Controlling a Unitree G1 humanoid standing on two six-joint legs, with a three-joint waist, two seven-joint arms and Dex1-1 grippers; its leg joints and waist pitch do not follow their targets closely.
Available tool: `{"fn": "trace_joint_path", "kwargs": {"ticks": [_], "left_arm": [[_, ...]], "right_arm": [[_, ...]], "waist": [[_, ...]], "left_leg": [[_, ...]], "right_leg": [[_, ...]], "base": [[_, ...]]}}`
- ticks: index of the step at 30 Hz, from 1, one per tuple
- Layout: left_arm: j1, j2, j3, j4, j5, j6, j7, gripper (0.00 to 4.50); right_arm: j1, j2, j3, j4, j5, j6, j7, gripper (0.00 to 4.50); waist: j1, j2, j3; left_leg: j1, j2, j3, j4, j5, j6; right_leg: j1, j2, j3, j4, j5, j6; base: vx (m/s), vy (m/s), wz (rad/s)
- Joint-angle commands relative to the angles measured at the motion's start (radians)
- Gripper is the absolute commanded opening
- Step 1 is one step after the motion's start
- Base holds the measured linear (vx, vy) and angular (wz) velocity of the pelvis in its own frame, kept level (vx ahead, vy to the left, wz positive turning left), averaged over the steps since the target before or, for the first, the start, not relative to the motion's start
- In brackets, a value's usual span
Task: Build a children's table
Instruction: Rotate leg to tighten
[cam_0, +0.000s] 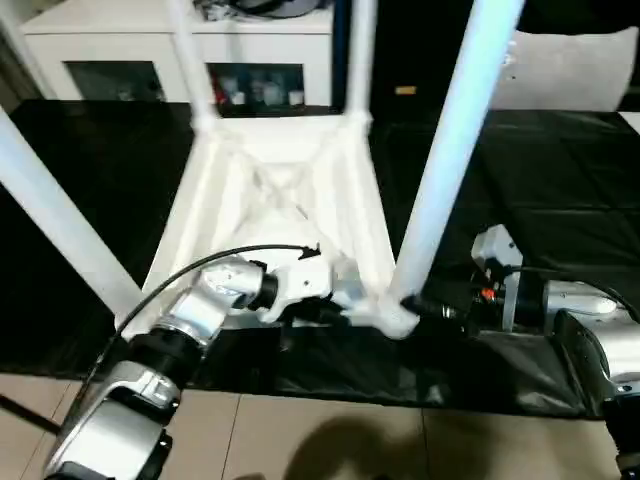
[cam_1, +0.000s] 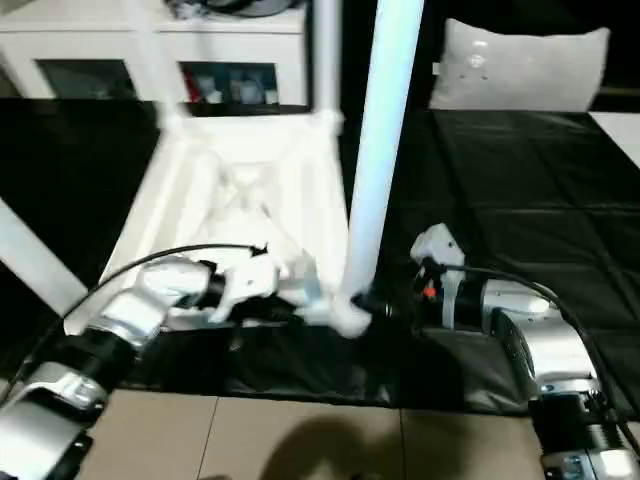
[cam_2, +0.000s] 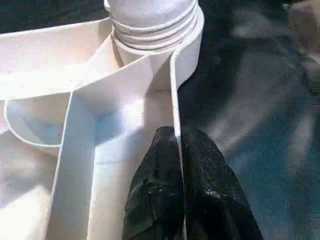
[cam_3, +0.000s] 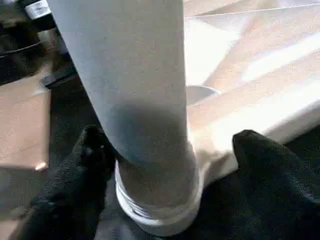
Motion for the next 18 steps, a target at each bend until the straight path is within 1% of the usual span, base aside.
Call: {"fn": "trace_joint_path", "kwargs": {"ticks": [1,2,3,4,5,6,7,8,9,11,12,13,16,17,18], "left_arm": [[0.017,0.013,-0.059,-0.006,0.021,-0.028,-0.07,0.0],[0.016,0.022,-0.062,-0.006,0.02,-0.039,-0.088,0.0],[0.016,0.025,-0.063,-0.007,0.02,-0.042,-0.092,0.0],[0.017,0.03,-0.065,-0.009,0.02,-0.052,-0.104,0.0],[0.018,0.032,-0.066,-0.011,0.016,-0.058,-0.114,0.0],[0.018,0.033,-0.066,-0.011,0.016,-0.058,-0.115,0.0],[0.021,0.037,-0.066,-0.018,0.01,-0.06,-0.127,0.0],[0.022,0.039,-0.067,-0.021,0.007,-0.061,-0.133,0.0],[0.023,0.04,-0.067,-0.023,0.004,-0.062,-0.138,0.0],[0.024,0.043,-0.066,-0.023,0.001,-0.067,-0.144,0.0],[0.024,0.044,-0.065,-0.021,0.0,-0.069,-0.147,0.0],[0.024,0.044,-0.065,-0.021,0.0,-0.069,-0.147,0.0],[0.028,0.046,-0.066,-0.022,-0.002,-0.067,-0.15,0.0],[0.03,0.046,-0.065,-0.023,-0.003,-0.064,-0.151,0.0],[0.03,0.046,-0.065,-0.023,-0.003,-0.064,-0.151,0.0]], "right_arm": [[-0.022,-0.017,0.022,-0.002,0.024,0.005,0.058,3.6],[-0.023,-0.027,0.04,-0.012,0.039,0.024,0.103,3.45],[-0.022,-0.03,0.047,-0.016,0.044,0.033,0.117,3.45],[-0.028,-0.028,0.059,-0.008,0.041,0.03,0.134,3.34],[-0.033,-0.026,0.064,0.001,0.041,0.03,0.142,3.28],[-0.033,-0.026,0.064,0.001,0.041,0.031,0.143,3.22],[-0.041,-0.023,0.07,0.011,0.046,0.035,0.156,3.22],[-0.046,-0.022,0.073,0.017,0.049,0.04,0.165,3.0],[-0.049,-0.022,0.075,0.021,0.051,0.043,0.171,2.9],[-0.054,-0.023,0.078,0.026,0.055,0.045,0.186,2.78],[-0.056,-0.024,0.08,0.028,0.057,0.048,0.191,2.68],[-0.055,-0.024,0.08,0.027,0.059,0.05,0.193,2.56],[-0.05,-0.029,0.084,0.019,0.075,0.071,0.208,2.33],[-0.048,-0.029,0.084,0.015,0.079,0.078,0.209,2.15],[-0.048,-0.029,0.084,0.015,0.079,0.078,0.209,2.15]], "waist": [[0.005,-0.026,-0.072],[0.008,-0.035,-0.073],[0.011,-0.037,-0.074],[0.015,-0.036,-0.073],[0.018,-0.043,-0.074],[0.021,-0.04,-0.075],[0.024,-0.044,-0.074],[0.025,-0.046,-0.074],[0.027,-0.046,-0.072],[0.028,-0.05,-0.072],[0.029,-0.05,-0.073],[0.028,-0.053,-0.073],[0.029,-0.055,-0.073],[0.029,-0.054,-0.074],[0.029,-0.054,-0.074]], "left_leg": [[-0.007,0.071,-0.013,-0.06,-0.018,0.161],[-0.009,0.071,-0.012,-0.059,-0.007,0.168],[-0.009,0.071,-0.011,-0.058,0.001,0.172],[-0.009,0.072,-0.011,-0.058,0.011,0.174],[-0.009,0.072,-0.011,-0.057,0.018,0.171],[-0.01,0.072,-0.011,-0.057,0.023,0.168],[-0.007,0.073,-0.009,-0.057,0.019,0.16],[-0.007,0.073,-0.009,-0.058,0.016,0.156],[-0.004,0.075,-0.008,-0.06,0.0,0.141],[-0.004,0.074,-0.006,-0.06,-0.007,0.136],[-0.004,0.074,-0.006,-0.061,-0.007,0.132],[-0.006,0.074,-0.006,-0.061,-0.007,0.132],[-0.004,0.072,-0.004,-0.061,-0.014,0.122],[-0.004,0.072,-0.004,-0.06,-0.009,0.121],[-0.004,0.073,-0.004,-0.061,-0.007,0.122]], "right_leg": [[0.062,-0.084,0.072,-0.053,-0.193,-0.179],[0.064,-0.084,0.072,-0.05,-0.182,-0.18],[0.064,-0.085,0.072,-0.048,-0.176,-0.181],[0.062,-0.085,0.073,-0.048,-0.175,-0.179],[0.06,-0.085,0.073,-0.046,-0.177,-0.175],[0.061,-0.087,0.073,-0.045,-0.176,-0.174],[0.057,-0.086,0.074,-0.046,-0.184,-0.172],[0.057,-0.086,0.074,-0.046,-0.188,-0.172],[0.055,-0.086,0.076,-0.048,-0.2,-0.174],[0.057,-0.086,0.077,-0.047,-0.199,-0.175],[0.058,-0.086,0.077,-0.045,-0.191,-0.176],[0.058,-0.086,0.078,-0.045,-0.19,-0.175],[0.058,-0.086,0.079,-0.048,-0.206,-0.17],[0.059,-0.085,0.079,-0.047,-0.198,-0.171],[0.059,-0.085,0.079,-0.046,-0.193,-0.173]], "base": [[0.0,0.0,0.0],[0.0,0.0,0.0],[0.0,0.0,0.0],[0.0,0.0,0.0],[0.0,0.0,0.0],[0.0,0.0,0.0],[0.0,0.0,0.0],[0.0,0.0,0.0],[0.0,0.0,0.0],[0.0,0.0,0.0],[0.0,0.0,0.0],[0.0,0.0,0.0],[0.0,0.0,0.0],[0.0,0.0,0.0],[0.0,0.0,0.0]]}}
